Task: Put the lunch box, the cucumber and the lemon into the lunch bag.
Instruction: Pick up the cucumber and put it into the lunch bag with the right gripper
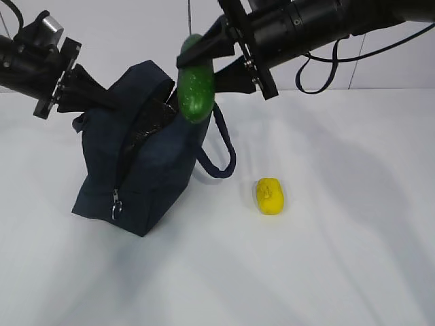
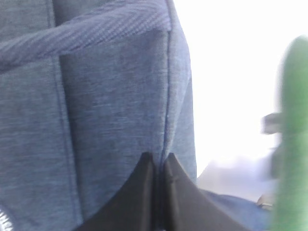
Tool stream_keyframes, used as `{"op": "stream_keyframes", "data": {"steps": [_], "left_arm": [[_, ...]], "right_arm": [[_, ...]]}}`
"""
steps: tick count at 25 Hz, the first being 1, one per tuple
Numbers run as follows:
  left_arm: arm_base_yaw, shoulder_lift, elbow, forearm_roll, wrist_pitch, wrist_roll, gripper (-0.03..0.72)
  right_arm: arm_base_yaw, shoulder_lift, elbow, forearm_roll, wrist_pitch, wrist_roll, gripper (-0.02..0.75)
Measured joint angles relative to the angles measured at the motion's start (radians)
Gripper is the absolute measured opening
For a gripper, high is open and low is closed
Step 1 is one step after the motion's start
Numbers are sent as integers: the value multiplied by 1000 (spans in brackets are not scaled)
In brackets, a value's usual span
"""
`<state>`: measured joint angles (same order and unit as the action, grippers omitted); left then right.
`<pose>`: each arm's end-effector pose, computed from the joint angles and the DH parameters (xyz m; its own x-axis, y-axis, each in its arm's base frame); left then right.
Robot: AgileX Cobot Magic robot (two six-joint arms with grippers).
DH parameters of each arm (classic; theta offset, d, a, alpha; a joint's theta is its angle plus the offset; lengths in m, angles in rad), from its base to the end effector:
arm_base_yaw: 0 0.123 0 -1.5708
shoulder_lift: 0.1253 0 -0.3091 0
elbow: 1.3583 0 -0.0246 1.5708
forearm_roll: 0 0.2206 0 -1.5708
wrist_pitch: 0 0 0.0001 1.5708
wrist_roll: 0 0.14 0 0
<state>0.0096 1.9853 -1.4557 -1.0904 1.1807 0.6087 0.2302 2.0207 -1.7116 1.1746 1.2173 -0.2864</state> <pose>0.3923 -0.1111 0.2391 -0.9644 -0.0217 -0.2637 0.2040 0.5739 -0.7931 0.3859 0.2149 0.2977 -0.9831 -0.0277 -0.1812 -0.1752 0.4318 0.8848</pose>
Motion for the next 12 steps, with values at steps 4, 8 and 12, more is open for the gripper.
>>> {"op": "stream_keyframes", "data": {"steps": [4, 8, 12], "left_arm": [[0, 0, 0, -95, 5, 0, -8], [0, 0, 0, -124, 5, 0, -8], [0, 0, 0, -163, 5, 0, -8]], "right_arm": [[2, 0, 0, 95, -2, -64, 366], [15, 31, 0, 102, -6, -80, 365], [33, 94, 0, 111, -48, -84, 365]]}}
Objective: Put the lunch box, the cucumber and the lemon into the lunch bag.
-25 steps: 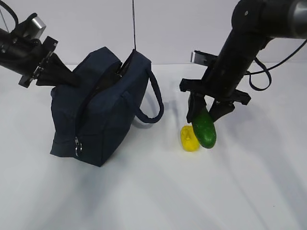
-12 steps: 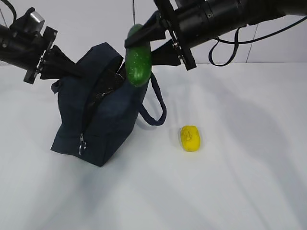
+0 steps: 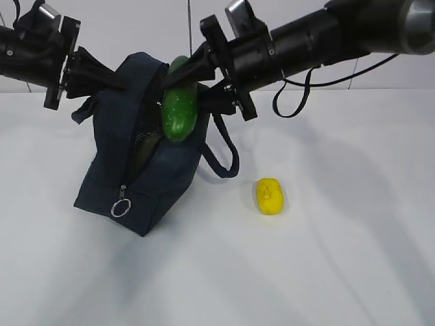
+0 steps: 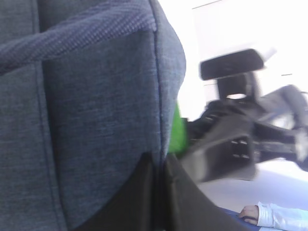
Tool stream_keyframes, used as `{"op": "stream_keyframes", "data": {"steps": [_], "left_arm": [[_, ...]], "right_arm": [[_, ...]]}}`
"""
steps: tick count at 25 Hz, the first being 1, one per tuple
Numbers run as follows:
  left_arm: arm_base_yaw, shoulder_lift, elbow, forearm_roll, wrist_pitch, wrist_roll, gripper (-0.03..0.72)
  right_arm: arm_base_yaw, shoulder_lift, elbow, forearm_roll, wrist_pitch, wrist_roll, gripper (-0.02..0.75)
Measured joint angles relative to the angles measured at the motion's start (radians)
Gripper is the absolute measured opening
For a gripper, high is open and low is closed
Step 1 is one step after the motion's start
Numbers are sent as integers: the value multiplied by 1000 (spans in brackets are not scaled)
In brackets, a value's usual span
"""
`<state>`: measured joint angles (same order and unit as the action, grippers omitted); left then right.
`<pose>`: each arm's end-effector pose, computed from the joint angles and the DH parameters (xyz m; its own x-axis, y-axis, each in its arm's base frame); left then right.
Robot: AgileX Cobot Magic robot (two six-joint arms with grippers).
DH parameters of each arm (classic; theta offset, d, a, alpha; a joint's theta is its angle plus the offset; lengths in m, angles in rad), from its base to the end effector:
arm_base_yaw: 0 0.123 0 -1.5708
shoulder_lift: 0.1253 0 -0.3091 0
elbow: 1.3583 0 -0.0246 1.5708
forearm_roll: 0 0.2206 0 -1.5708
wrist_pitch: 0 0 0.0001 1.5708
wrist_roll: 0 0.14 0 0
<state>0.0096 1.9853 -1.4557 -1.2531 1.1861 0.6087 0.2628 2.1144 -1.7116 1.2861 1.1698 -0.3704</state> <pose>0.4000 -0.1195 0.2568 -0.9598 -0.1231 -0.2523 0.1696 0.4618 -0.8706 0.4021 0.2363 0.2690 -0.9869 -0.0092 -0.1610 -0.1529 0.3704 0.9162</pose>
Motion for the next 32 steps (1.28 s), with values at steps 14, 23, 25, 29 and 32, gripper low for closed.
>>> {"op": "stream_keyframes", "data": {"steps": [14, 23, 25, 29, 32], "left_arm": [[0, 0, 0, -37, 0, 0, -8], [0, 0, 0, -42, 0, 0, -8], [0, 0, 0, -42, 0, 0, -8], [0, 0, 0, -19, 0, 0, -8], [7, 0, 0, 16, 0, 0, -8]], "right_arm": [[47, 175, -11, 218, -114, -25, 382], [49, 187, -29, 211, -131, -50, 557], [49, 187, -31, 229, -122, -66, 558], [49, 187, -47, 236, -63, -105, 521], [49, 189, -76, 234, -19, -115, 507]]}}
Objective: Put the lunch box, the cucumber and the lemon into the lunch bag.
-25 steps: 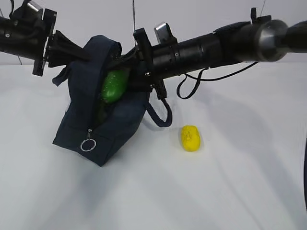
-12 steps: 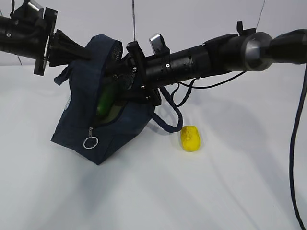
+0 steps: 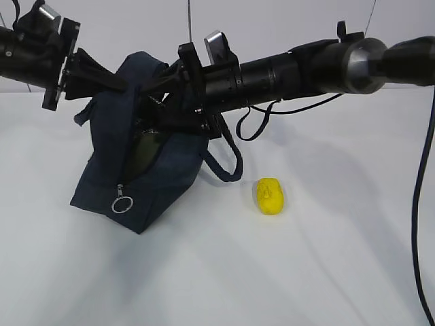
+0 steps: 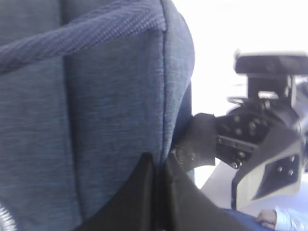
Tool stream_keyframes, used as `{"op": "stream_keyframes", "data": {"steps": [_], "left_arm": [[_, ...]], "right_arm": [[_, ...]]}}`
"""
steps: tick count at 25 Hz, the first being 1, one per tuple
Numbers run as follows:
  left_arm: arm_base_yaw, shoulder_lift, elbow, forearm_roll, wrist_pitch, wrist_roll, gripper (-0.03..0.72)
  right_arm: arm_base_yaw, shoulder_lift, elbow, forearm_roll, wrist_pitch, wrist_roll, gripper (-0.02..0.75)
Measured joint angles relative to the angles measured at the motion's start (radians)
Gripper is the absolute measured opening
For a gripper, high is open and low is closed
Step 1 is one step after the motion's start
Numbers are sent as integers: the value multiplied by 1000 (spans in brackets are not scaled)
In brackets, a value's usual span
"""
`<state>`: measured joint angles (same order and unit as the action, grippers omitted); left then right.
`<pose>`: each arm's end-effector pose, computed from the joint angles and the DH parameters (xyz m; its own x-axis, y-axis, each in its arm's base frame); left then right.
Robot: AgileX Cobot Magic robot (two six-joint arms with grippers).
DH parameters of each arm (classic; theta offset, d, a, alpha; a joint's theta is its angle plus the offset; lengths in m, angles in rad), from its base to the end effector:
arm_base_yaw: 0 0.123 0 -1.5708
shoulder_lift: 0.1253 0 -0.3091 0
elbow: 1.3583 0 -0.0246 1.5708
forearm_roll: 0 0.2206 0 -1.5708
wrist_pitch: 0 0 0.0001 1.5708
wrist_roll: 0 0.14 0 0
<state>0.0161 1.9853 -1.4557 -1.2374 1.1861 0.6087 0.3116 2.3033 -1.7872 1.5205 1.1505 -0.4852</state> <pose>0.3999 -0.1162 0.2551 -0.9599 -0.1193 -0.2538 0.1696 0.4740 -0.8640 0.4309 0.2729 0.2262 -0.9940 0.0339 -0.1043 -0.0946 0.2159 0.9718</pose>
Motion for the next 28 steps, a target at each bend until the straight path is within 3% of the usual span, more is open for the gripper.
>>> {"op": "stream_keyframes", "data": {"steps": [7, 13, 21, 24, 28], "left_arm": [[51, 0, 0, 19, 0, 0, -8], [92, 0, 0, 74, 0, 0, -8], [97, 0, 0, 138, 0, -2, -9], [97, 0, 0, 170, 0, -2, -9], [97, 0, 0, 184, 0, -4, -9]], "right_arm": [[-3, 0, -26, -17, 26, -95, 505], [-3, -8, -86, -163, 33, -117, 505], [-2, -74, -273, -556, 58, 113, 505], [-2, -114, -296, -660, 66, 195, 505], [13, -174, -298, -886, 77, 323, 505]]}}
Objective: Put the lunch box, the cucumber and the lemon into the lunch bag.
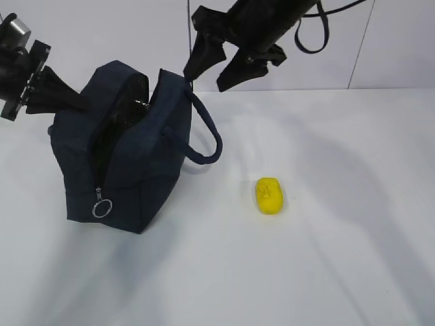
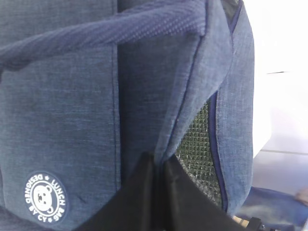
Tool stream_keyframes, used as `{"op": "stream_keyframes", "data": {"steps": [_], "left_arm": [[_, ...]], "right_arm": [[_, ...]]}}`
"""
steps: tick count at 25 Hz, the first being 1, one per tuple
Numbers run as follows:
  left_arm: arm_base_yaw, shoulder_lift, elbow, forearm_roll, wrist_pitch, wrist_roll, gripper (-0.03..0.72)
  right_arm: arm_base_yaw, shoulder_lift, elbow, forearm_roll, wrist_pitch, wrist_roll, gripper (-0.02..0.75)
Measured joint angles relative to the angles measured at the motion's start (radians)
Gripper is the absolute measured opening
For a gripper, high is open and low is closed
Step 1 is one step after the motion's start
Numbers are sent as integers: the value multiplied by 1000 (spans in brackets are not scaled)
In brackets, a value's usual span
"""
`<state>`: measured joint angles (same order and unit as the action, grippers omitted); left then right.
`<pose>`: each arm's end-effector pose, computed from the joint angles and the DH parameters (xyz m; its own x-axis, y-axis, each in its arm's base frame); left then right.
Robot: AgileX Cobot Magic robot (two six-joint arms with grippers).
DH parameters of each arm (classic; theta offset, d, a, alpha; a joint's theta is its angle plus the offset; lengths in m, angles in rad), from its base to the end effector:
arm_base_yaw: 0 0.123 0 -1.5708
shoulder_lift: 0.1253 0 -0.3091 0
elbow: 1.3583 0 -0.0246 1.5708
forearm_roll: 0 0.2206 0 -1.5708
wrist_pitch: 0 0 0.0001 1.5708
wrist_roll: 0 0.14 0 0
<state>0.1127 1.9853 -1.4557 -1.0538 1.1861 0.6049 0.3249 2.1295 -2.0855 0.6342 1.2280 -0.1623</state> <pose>0.3989 -0.0684 0.2355 -0.9613 -0.0960 -0.2582 0.1474 0.6126 -0.7766 0.4168 0.2229 0.2926 -0.8863 -0.2285 -0.4027 -0.4303 0.7279 0.5339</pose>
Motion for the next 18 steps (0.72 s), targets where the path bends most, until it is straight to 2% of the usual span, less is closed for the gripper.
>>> {"op": "stream_keyframes", "data": {"steps": [4, 8, 14, 18], "left_arm": [[0, 0, 0, 0, 0, 0, -9], [0, 0, 0, 0, 0, 0, -9], [0, 0, 0, 0, 0, 0, -8], [0, 0, 0, 2, 0, 0, -8]], "right_arm": [[31, -56, 0, -186, 4, 86, 503], [50, -92, 14, -268, 9, 120, 502], [52, -134, 235, -376, 9, 182, 502], [52, -139, 319, -454, 9, 204, 502]]}}
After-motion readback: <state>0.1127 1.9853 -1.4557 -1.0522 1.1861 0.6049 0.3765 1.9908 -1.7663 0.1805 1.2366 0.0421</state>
